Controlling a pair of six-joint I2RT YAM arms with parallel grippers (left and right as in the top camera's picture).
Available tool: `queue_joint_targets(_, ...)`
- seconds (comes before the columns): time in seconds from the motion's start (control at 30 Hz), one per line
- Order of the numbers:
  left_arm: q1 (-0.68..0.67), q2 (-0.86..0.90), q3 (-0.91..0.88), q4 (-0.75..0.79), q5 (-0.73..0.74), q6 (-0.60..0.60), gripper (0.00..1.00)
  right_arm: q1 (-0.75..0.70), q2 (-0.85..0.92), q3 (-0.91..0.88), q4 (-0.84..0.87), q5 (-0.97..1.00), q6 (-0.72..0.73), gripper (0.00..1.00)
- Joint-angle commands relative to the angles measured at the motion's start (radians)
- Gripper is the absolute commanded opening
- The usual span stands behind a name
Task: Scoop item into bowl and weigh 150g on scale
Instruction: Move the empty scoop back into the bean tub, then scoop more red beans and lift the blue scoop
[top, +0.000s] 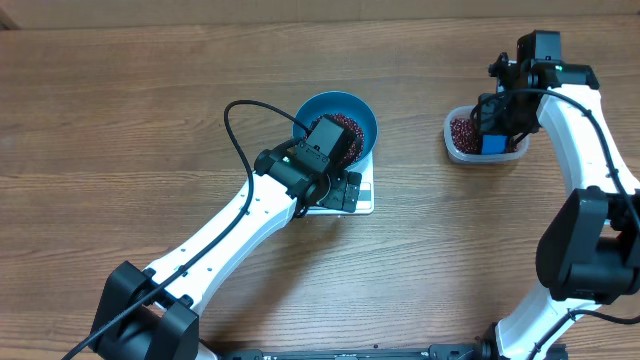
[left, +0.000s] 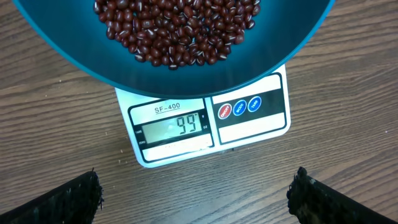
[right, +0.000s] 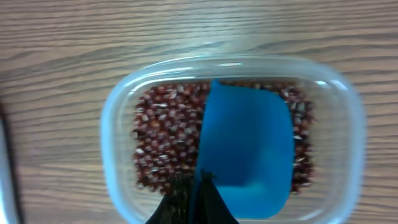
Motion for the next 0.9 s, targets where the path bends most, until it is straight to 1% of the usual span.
queue_joint_targets(0.0,-0.003,0.010,-0.004,0.003,0.002,0.009,1.00,0.000,0.002,-0.027,-0.010,-0.111,0.041,0.04)
queue_joint_targets(0.17,-0.003,0.010,-0.004,0.003,0.002,0.009,1.00,-0.037,-0.001,0.001,-0.033,-0.116,0.071,0.04)
queue_joint_targets(0.27,-0.003,0.010,-0.004,0.003,0.002,0.009,1.00,-0.082,-0.003,0.038,-0.068,-0.162,0.070,0.04)
queue_joint_targets(0.37,-0.003,0.010,-0.004,0.003,0.002,0.009,1.00,-0.143,-0.006,0.063,-0.095,-0.299,0.070,0.04)
queue_joint_targets(0.5,-0.003,0.010,-0.004,0.003,0.002,0.009,0.99,-0.260,-0.006,0.063,-0.100,-0.515,0.070,0.04)
queue_joint_targets(0.8,-0.003,0.010,-0.004,0.003,0.002,0.009,0.99,-0.432,-0.006,0.063,-0.115,-0.793,0.058,0.04)
queue_joint_targets(0.87,-0.003,0.010,-0.004,0.003,0.002,0.009,1.00,-0.473,-0.006,0.063,-0.123,-0.881,0.058,0.04)
